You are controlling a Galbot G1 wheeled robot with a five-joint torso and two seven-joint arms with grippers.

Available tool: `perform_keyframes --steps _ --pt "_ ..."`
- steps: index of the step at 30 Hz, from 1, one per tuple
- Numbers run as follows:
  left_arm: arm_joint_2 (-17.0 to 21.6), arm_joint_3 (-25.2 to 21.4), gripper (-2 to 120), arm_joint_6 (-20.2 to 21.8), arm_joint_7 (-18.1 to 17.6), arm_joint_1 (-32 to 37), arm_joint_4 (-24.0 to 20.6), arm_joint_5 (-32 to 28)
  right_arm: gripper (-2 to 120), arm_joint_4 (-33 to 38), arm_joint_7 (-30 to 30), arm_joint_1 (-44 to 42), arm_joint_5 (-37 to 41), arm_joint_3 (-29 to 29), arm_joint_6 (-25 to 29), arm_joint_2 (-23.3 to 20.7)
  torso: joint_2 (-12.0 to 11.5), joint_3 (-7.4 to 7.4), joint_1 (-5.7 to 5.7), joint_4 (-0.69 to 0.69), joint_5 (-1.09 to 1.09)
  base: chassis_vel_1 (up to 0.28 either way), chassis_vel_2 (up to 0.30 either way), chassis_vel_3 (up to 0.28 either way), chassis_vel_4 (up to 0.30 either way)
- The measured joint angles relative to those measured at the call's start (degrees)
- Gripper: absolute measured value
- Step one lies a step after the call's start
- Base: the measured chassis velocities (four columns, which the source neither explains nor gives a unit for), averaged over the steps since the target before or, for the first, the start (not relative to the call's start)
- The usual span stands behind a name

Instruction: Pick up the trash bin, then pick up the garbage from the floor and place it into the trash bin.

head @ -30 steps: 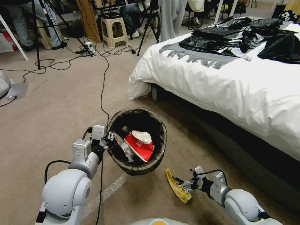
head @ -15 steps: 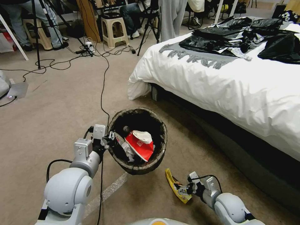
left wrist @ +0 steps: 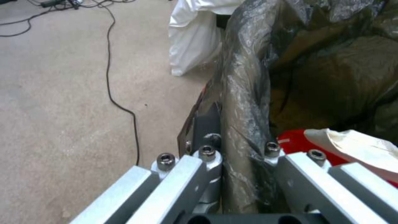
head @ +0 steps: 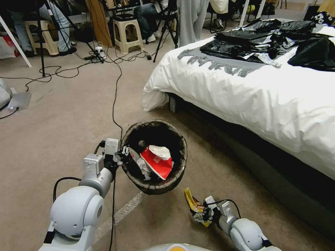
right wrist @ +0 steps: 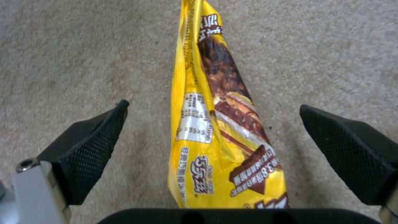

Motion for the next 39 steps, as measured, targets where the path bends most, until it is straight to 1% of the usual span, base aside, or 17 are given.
perform_keyframes --steps 9,16,19,20,21,23,24,27,28,29,30,32,33,34,37,38,39 --pt "-0.06 -0.01 2 -0.06 0.06 -0.05 0.13 -0.07 99 -1.50 0.29 0.49 -0.61 -0.30 0.50 1.04 0.00 0.00 0.00 0.00 0.00 0.000 0.000 0.000 0.000" --pt "-0.26 0.18 2 -0.13 0.06 -0.11 0.22 -0.07 94 -2.77 0.76 0.87 -0.80 -0.30 1.15 1.81 0.00 0.00 0.00 0.00 0.00 0.000 0.000 0.000 0.000" --pt "-0.30 0.28 2 -0.14 0.08 -0.12 0.22 -0.07 80 -3.55 1.16 1.05 -0.81 -0.30 1.42 2.33 0.00 0.00 0.00 0.00 0.00 0.000 0.000 0.000 0.000" --pt "-0.30 0.28 2 -0.14 0.08 -0.12 0.22 -0.07 80 -3.55 1.16 1.05 -0.81 -0.30 1.42 2.33 0.00 0.00 0.00 0.00 0.00 0.000 0.000 0.000 0.000" --pt "-0.29 0.28 2 -0.14 0.08 -0.12 0.22 -0.07 77 -3.78 1.22 1.09 -0.81 -0.30 1.46 2.48 0.00 0.00 0.00 0.00 0.00 0.000 0.000 0.000 0.000" --pt "-0.25 0.29 2 -0.14 0.09 -0.13 0.22 -0.08 67 -4.18 1.30 1.17 -0.80 -0.27 1.49 2.78 0.00 0.00 0.00 0.00 0.00 0.000 0.000 0.000 0.000" --pt "-0.25 0.29 2 -0.14 0.09 -0.13 0.22 -0.08 67 -4.18 1.30 1.17 -0.80 -0.27 1.49 2.78 0.00 0.00 0.00 0.00 0.00 0.000 0.000 0.000 0.000" --pt "-0.23 0.30 2 -0.14 0.10 -0.13 0.22 -0.10 55 -4.52 1.31 1.29 -0.77 -0.13 1.53 3.03 0.00 0.00 0.00 0.00 0.00 0.000 0.000 0.000 0.000" --pt "-0.23 0.30 2 -0.14 0.10 -0.13 0.22 -0.10 55 -4.52 1.31 1.29 -0.77 -0.13 1.53 3.03 0.00 0.00 0.00 0.00 0.00 0.000 0.000 0.000 0.000" --pt "-0.22 0.31 2 -0.14 0.11 -0.13 0.22 -0.11 45 -4.75 1.31 1.40 -0.76 0.04 1.56 3.19 0.00 0.00 0.00 -0.01 -0.03 0.000 0.000 0.000 0.000" --pt "-0.22 0.31 2 -0.14 0.11 -0.13 0.22 -0.11 45 -4.75 1.31 1.40 -0.76 0.04 1.56 3.19 0.00 0.00 0.00 -0.01 -0.03 0.000 0.000 0.000 0.000" --pt "-0.19 0.39 2 -0.14 0.12 -0.13 0.22 -0.13 33 -5.02 1.34 1.55 -0.64 0.23 1.62 3.33 0.00 0.00 0.00 -0.02 -0.03 0.000 0.000 0.000 0.000" --pt "-0.19 0.42 2 -0.14 0.13 -0.15 0.22 -0.13 30 -5.04 1.34 1.58 -0.58 0.29 1.66 3.33 0.00 0.00 0.00 -0.01 -0.02 0.000 0.000 0.000 0.000" --pt "-0.19 0.42 2 -0.14 0.13 -0.15 0.22 -0.13 30 -5.04 1.34 1.58 -0.58 0.29 1.66 3.33 0.00 0.00 0.00 -0.01 -0.02 0.000 0.000 0.000 0.000" --pt "-0.24 0.59 2 -0.15 0.13 -0.20 0.23 -0.12 14 -5.09 1.33 1.64 -0.33 0.53 1.78 3.39 0.00 0.00 0.00 0.01 0.02 0.000 0.000 0.000 0.000" --pt "-0.24 0.59 2 -0.15 0.13 -0.20 0.23 -0.12 14 -5.09 1.33 1.64 -0.33 0.53 1.78 3.39 0.00 0.00 0.00 0.01 0.02 0.000 0.000 0.000 0.000" --pt "-0.26 0.61 2 -0.16 0.13 -0.23 0.23 -0.11 10 -5.12 1.33 1.64 -0.32 0.65 1.87 3.37 0.00 0.00 0.00 0.01 0.02 0.000 0.000 0.000 0.000"
